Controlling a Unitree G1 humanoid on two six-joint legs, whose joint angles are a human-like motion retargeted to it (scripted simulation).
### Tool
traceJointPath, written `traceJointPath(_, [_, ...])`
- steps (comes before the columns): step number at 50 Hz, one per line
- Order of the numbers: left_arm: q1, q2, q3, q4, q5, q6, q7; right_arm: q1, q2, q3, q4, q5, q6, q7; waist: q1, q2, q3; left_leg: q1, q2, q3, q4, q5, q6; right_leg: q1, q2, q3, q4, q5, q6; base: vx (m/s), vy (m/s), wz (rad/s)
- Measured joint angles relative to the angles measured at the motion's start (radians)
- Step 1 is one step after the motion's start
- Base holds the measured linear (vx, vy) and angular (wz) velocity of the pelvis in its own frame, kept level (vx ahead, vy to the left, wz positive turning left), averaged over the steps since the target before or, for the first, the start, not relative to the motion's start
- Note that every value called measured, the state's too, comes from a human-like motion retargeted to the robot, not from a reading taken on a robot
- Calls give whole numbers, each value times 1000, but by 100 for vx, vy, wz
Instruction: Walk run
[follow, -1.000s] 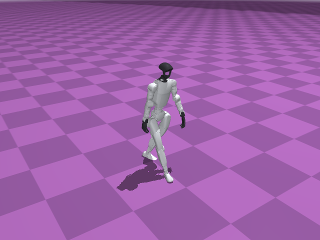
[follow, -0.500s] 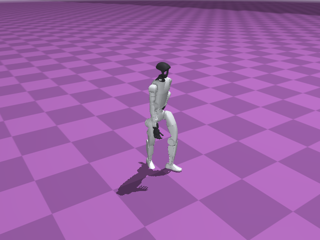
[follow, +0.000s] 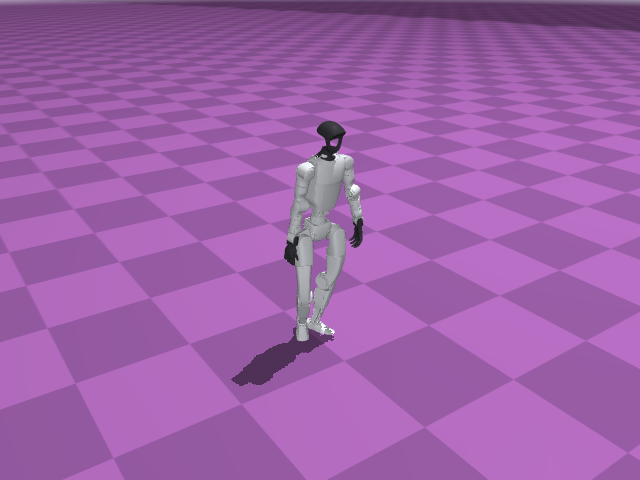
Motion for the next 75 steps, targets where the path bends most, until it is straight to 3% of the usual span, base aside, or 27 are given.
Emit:
traceJointPath(5, [-69,33,-40,-122,3,-58,-19,42,31,-31,-55,55,-28,10,-90,-46,20,124,-99,-64,-59,-47,-20,-140,54,73,-475,-53,-2,72,-15,69])
traceJointPath(9, [-89,26,-65,-182,-18,-102,-26,52,46,-41,-53,64,-25,31,-98,-57,23,212,-118,-89,-83,-83,-59,-215,102,174,-654,-55,20,72,-19,33])
traceJointPath(10, [-88,17,-69,-188,-22,-112,-25,54,45,-39,-49,64,-26,40,-95,-57,20,230,-119,-92,-80,-94,-72,-221,96,131,-655,-58,11,73,-16,14])
traceJointPath(13, [-58,-17,-66,-186,-12,-114,-31,52,37,-39,-43,49,-27,37,-98,-56,-2,263,-130,-98,-51,-80,-102,-225,65,48,-557,9,-95,75,-15,19])
traceJointPath(15, [-26,-30,-62,-170,19,-106,-51,61,36,-35,-44,52,-39,32,-126,-55,-11,281,-138,-124,-15,-15,-116,-229,48,101,-491,37,-109,86,-18,69])
traceJointPath(17, [11,-54,-52,-137,88,-90,-55,66,39,-46,-46,71,-57,31,-138,-57,-12,284,-122,-90,68,147,-128,-215,21,163,-419,-13,-113,101,-26,86])
traceJointPath(20, [78,-91,-29,-64,203,-45,-31,87,34,-28,-70,114,-77,42,-93,-143,-7,260,-104,153,290,458,-58,-90,-68,149,-455,-83,-104,82,-23,11])
traceJointPath(21, [89,-91,-33,-43,220,-36,-32,91,27,-21,-81,119,-81,48,-76,-172,1,246,-106,189,361,468,-36,-62,-103,138,-458,-98,-95,71,-22,-10])
traceJointPath(23, [109,-90,-39,5,242,-9,-41,84,6,-21,-103,107,-83,57,-39,-227,30,183,-85,250,543,389,5,-5,-160,155,-459,-133,-74,73,-25,32])
traceJointPath(25, [124,-87,-26,46,238,17,-46,57,-12,-29,-120,81,-78,50,-11,-236,56,95,-28,284,679,304,26,56,-161,150,-482,-151,-61,57,-22,29])
traceJointPath(28, [152,-86,24,92,198,39,-39,11,-25,-20,-136,74,-74,26,2,-169,55,-57,45,223,725,244,-35,163,-64,51,-583,-139,-64,48,-18,-3])
traceJointPath(32, [204,-82,84,144,122,56,-26,-44,-30,-15,-177,106,-70,42,51,-95,49,-213,57,175,504,191,-88,277,67,14,-685,-137,-59,50,-16,-43])
traceJointPath(36, [219,-88,112,167,80,73,-24,-91,-34,10,-225,107,-62,66,100,-43,65,-289,41,41,230,180,-117,372,161,42,-738,-155,-46,54,-11,-77])
traceJointPath(39, [224,-96,105,167,92,85,-42,-110,-34,39,-243,91,-61,72,135,-34,69,-321,13,-86,95,199,-129,431,183,73,-753,-177,-26,56,-5,-90])
traceJointPath(42, [210,-104,85,162,128,86,-56,-117,-17,44,-253,65,-30,94,144,-25,64,-320,7,-114,64,256,-145,473,197,99,-746,-206,-2,57,0,-54])
traceJointPath(45, [201,-116,62,133,158,73,-63,-109,14,21,-258,78,28,151,129,-23,44,-307,24,3,107,296,-48,495,198,104,-730,-223,23,53,2,-25])
traceJointPath(48, [189,-116,44,90,172,51,-78,-99,51,-6,-230,193,43,174,114,-29,28,-319,21,-78,175,236,-15,508,186,126,-701,-199,65,63,2,-51])
traceJointPath(52, [145,-105,15,46,113,27,-69,-75,62,-31,-154,303,54,170,98,-36,6,-278,27,-90,179,159,-3,478,169,175,-603,-80,138,50,1,-38])
traceJointPath(55, [97,-86,3,29,56,1,-55,-68,34,-29,-88,225,72,144,92,-12,-7,-247,67,-82,153,131,-2,397,170,214,-447,57,162,44,5,-65])
traceJointPath(57, [66,-61,5,34,37,-31,-36,-68,12,-7,-53,150,73,96,82,8,-18,-235,103,-67,146,108,-8,304,151,199,-281,58,186,24,3,-93])
traceJointPath(61, [33,-3,0,63,29,-51,7,-54,-13,12,9,32,80,6,70,10,-49,-203,122,-7,100,91,-12,143,74,122,-108,-115,99,24,2,-87])
traceJointPath(66, [36,14,1,77,27,-29,26,-9,-16,-35,55,-11,103,-2,47,-23,-59,-123,57,43,14,97,-24,103,70,40,-381,-200,94,30,2,-26])
traceJointPath(68, [37,13,0,74,20,-38,15,11,-16,-55,63,11,104,27,30,-47,-42,-78,15,47,-13,94,-26,111,85,31,-534,-203,114,32,-3,20])
traceJointPath(70, [37,16,-1,70,18,-46,2,26,-12,-65,68,36,107,47,24,-58,-25,-37,-5,47,-33,92,-30,132,101,-4,-639,-76,49,25,-8,6])
traceJointPath(72, [44,15,1,65,23,-47,-7,44,-3,-73,81,59,116,57,36,-58,-28,-5,2,58,-47,89,-40,161,150,54,-678,-73,-32,30,-15,-8])
traceJointPath(73, [49,8,0,61,30,-46,-5,51,0,-89,90,61,122,63,41,-62,-29,9,-2,59,-52,87,-45,183,141,-1,-691,-69,-24,31,-21,36])
traceJointPath(75, [66,-21,-6,52,31,-54,19,53,4,-135,103,41,146,75,39,-64,-26,36,-11,55,-67,88,-55,210,148,39,-721,-59,-6,24,-17,63])
